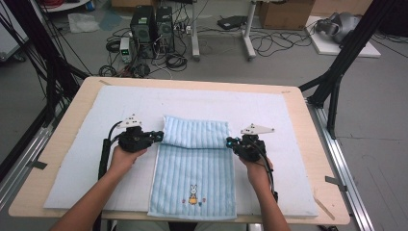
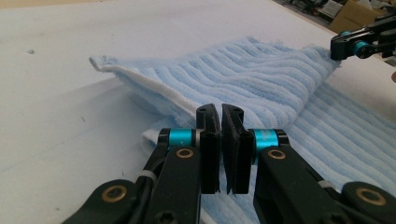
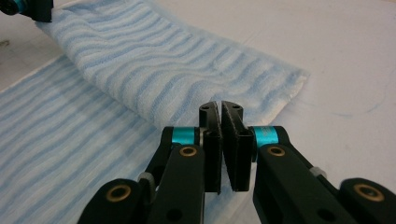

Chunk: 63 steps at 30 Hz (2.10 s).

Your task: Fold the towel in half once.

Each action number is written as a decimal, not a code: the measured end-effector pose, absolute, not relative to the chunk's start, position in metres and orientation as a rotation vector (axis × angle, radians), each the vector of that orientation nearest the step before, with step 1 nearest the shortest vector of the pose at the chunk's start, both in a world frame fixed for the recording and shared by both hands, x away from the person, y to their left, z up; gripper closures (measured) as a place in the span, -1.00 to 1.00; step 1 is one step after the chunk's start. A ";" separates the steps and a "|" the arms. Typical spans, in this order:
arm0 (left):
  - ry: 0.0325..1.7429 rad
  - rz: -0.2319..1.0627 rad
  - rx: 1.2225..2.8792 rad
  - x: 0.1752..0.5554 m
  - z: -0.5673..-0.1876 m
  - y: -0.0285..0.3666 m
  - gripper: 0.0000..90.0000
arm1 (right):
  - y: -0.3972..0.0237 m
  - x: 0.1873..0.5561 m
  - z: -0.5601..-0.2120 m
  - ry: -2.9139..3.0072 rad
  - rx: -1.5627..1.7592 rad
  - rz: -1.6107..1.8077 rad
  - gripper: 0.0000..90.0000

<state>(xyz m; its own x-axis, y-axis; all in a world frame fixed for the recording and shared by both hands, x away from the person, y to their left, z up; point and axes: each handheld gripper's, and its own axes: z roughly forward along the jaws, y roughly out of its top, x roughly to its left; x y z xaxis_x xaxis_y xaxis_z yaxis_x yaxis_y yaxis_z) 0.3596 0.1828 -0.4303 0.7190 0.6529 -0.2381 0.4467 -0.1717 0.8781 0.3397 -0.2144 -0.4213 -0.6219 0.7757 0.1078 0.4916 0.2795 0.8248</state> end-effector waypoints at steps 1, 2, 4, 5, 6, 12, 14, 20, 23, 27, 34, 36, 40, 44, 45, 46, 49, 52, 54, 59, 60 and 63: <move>0.864 0.225 1.809 0.357 -0.432 0.184 0.89 | -0.214 0.337 -0.422 2.246 1.162 1.258 0.92; 0.860 0.221 1.811 0.353 -0.435 0.185 0.89 | -0.215 0.334 -0.423 2.249 1.161 1.256 0.92; 0.865 0.201 1.824 0.347 -0.441 0.187 0.89 | -0.215 0.329 -0.425 2.264 1.164 1.251 0.92; 0.870 0.193 1.834 0.345 -0.443 0.188 0.89 | -0.215 0.327 -0.427 2.276 1.162 1.244 0.92; 0.870 0.185 1.845 0.344 -0.444 0.188 0.89 | -0.215 0.324 -0.427 2.283 1.165 1.239 0.91; 0.925 0.239 1.797 0.346 -0.443 0.192 0.19 | -0.226 0.319 -0.423 2.183 1.205 1.265 0.35; 0.938 0.266 1.788 0.348 -0.442 0.194 0.08 | -0.232 0.320 -0.423 2.139 1.251 1.286 0.18; 0.985 0.311 1.746 0.365 -0.434 0.196 -0.02 | -0.241 0.323 -0.425 2.098 1.315 1.286 -0.06; 1.017 0.316 1.741 0.378 -0.431 0.193 -0.04 | -0.241 0.324 -0.426 2.090 1.337 1.284 -0.12; 1.052 0.306 1.757 0.394 -0.432 0.188 -0.06 | -0.241 0.326 -0.427 2.090 1.343 1.277 -0.18; 1.100 0.280 1.820 0.406 -0.447 0.179 -0.04 | -0.243 0.327 -0.428 2.101 1.358 1.259 -0.19; 1.101 0.280 1.860 0.407 -0.452 0.174 0.00 | -0.243 0.328 -0.429 2.098 1.367 1.258 -0.19; 1.008 0.301 1.962 0.403 -0.450 0.164 0.74 | -0.242 0.333 -0.429 2.090 1.386 1.252 -0.21; 1.005 0.330 1.959 0.402 -0.447 0.161 0.91 | -0.233 0.346 -0.423 2.101 1.366 1.193 -0.17; 1.011 0.319 1.944 0.402 -0.446 0.162 0.91 | -0.231 0.351 -0.423 2.105 1.377 1.196 -0.16; 1.018 0.313 1.929 0.402 -0.446 0.162 0.91 | -0.229 0.358 -0.423 2.111 1.385 1.188 -0.15; 1.007 0.311 1.916 0.402 -0.443 0.165 0.91 | -0.217 0.376 -0.428 2.141 1.428 1.121 -0.01; 0.992 0.317 1.913 0.401 -0.441 0.165 0.92 | -0.200 0.392 -0.433 2.189 1.405 1.020 0.12; 0.985 0.306 1.914 0.400 -0.441 0.166 0.92 | -0.193 0.402 -0.439 2.221 1.441 0.981 0.28; 0.960 0.293 1.871 0.398 -0.434 0.170 0.92 | -0.185 0.406 -0.438 2.272 1.329 0.923 0.91; 0.955 0.287 1.856 0.397 -0.432 0.171 0.92 | -0.185 0.405 -0.437 2.269 1.314 0.921 0.91; 0.931 0.269 1.832 0.393 -0.425 0.174 0.92 | -0.189 0.400 -0.429 2.250 1.307 1.003 0.91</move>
<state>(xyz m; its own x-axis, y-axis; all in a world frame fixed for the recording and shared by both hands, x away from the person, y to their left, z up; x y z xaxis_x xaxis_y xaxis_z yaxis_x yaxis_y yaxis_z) 0.3926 0.1741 -0.4247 0.6761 0.7019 -0.2239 0.4746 -0.1824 0.8611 0.3999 -0.1891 -0.4288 -0.5127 0.8572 0.0482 0.6088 0.3233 0.7244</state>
